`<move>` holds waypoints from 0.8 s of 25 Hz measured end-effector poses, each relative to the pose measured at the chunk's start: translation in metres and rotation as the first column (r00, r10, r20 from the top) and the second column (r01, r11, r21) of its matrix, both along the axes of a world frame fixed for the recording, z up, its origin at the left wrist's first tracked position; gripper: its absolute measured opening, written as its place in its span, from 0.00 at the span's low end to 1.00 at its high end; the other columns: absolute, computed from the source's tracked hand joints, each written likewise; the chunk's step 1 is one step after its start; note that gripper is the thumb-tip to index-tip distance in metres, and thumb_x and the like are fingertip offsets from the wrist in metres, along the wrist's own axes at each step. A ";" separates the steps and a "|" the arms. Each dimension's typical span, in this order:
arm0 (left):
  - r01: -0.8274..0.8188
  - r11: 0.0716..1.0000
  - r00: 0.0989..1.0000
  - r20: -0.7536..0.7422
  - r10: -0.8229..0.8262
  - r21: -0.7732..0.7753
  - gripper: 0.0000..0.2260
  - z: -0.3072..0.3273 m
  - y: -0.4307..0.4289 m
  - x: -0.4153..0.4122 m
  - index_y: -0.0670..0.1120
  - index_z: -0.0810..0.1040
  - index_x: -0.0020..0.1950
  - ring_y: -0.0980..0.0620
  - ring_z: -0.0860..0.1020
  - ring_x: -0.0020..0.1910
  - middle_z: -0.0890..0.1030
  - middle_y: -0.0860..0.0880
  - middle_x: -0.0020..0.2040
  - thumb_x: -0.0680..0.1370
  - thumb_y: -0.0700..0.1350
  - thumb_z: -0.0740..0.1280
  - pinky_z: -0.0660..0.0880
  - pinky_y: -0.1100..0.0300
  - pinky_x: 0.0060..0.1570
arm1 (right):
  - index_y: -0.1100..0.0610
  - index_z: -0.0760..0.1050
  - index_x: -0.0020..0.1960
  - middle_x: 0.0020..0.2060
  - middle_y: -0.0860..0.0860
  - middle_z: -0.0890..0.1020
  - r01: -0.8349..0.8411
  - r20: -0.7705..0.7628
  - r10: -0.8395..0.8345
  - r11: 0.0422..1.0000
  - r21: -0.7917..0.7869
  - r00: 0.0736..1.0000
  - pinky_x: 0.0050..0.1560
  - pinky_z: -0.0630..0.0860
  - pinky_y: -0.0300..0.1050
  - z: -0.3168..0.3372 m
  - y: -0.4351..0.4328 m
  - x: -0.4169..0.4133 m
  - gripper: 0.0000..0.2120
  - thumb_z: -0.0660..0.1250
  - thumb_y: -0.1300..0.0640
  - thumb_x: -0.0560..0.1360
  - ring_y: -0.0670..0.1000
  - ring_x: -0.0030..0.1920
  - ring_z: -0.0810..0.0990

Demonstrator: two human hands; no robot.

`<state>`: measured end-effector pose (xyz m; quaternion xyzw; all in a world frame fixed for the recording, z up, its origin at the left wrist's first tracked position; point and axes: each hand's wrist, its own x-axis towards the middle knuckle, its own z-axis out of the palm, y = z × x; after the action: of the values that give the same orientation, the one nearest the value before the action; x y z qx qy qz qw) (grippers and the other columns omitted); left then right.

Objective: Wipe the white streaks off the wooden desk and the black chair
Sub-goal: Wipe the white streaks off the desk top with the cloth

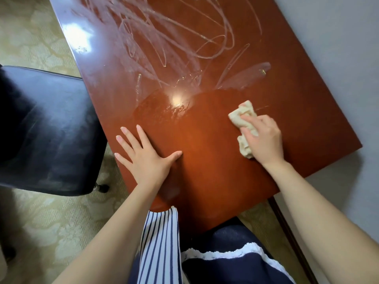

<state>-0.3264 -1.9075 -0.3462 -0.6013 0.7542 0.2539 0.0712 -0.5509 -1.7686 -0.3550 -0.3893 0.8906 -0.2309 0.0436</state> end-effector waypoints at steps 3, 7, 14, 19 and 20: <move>0.101 0.992 0.995 -0.004 -0.102 -0.076 0.52 0.005 0.004 -0.013 0.47 0.39 0.78 0.42 0.32 0.75 0.33 0.43 0.77 0.69 0.64 0.70 0.36 0.39 0.70 | 0.56 0.78 0.58 0.48 0.58 0.79 0.265 0.018 -0.265 0.964 0.006 0.964 0.50 0.69 0.46 0.002 -0.005 -0.039 0.14 0.68 0.59 0.73 0.59 0.52 0.75; 0.274 0.955 0.960 -0.032 -0.279 -0.111 0.49 0.010 0.015 -0.043 0.45 0.38 0.78 0.42 0.32 0.75 0.32 0.43 0.76 0.73 0.61 0.68 0.35 0.41 0.70 | 0.58 0.76 0.56 0.54 0.55 0.78 0.597 0.104 -0.588 0.792 -0.126 0.802 0.51 0.65 0.40 -0.001 -0.025 -0.058 0.12 0.68 0.61 0.72 0.56 0.56 0.74; 0.273 0.962 0.957 0.099 -0.272 0.007 0.63 0.005 0.017 -0.069 0.41 0.34 0.76 0.35 0.35 0.74 0.34 0.36 0.75 0.61 0.69 0.72 0.40 0.34 0.69 | 0.58 0.80 0.50 0.43 0.56 0.81 0.174 0.002 -0.178 0.964 -0.199 0.984 0.48 0.68 0.45 -0.015 -0.035 0.020 0.10 0.69 0.63 0.68 0.58 0.43 0.74; 0.289 0.957 0.947 0.145 -0.286 -0.002 0.65 0.000 0.010 -0.067 0.40 0.33 0.76 0.32 0.37 0.74 0.36 0.33 0.75 0.59 0.73 0.69 0.42 0.33 0.69 | 0.58 0.80 0.53 0.48 0.52 0.82 -0.205 0.025 0.213 0.959 -0.195 0.977 0.55 0.71 0.41 -0.018 0.002 0.058 0.12 0.71 0.64 0.69 0.51 0.50 0.74; 0.284 0.959 0.948 0.147 -0.282 0.010 0.65 0.000 0.011 -0.066 0.40 0.33 0.76 0.32 0.37 0.74 0.37 0.33 0.75 0.59 0.73 0.69 0.42 0.33 0.69 | 0.58 0.80 0.53 0.49 0.53 0.82 -0.272 0.002 0.277 0.943 -0.194 0.961 0.56 0.71 0.41 -0.018 0.009 0.055 0.12 0.70 0.64 0.70 0.51 0.50 0.75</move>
<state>-0.3929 -1.8968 -0.3462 -0.5043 0.8268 0.1918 0.1589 -0.4961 -1.7593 -0.3729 -0.5085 0.8007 -0.3128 0.0505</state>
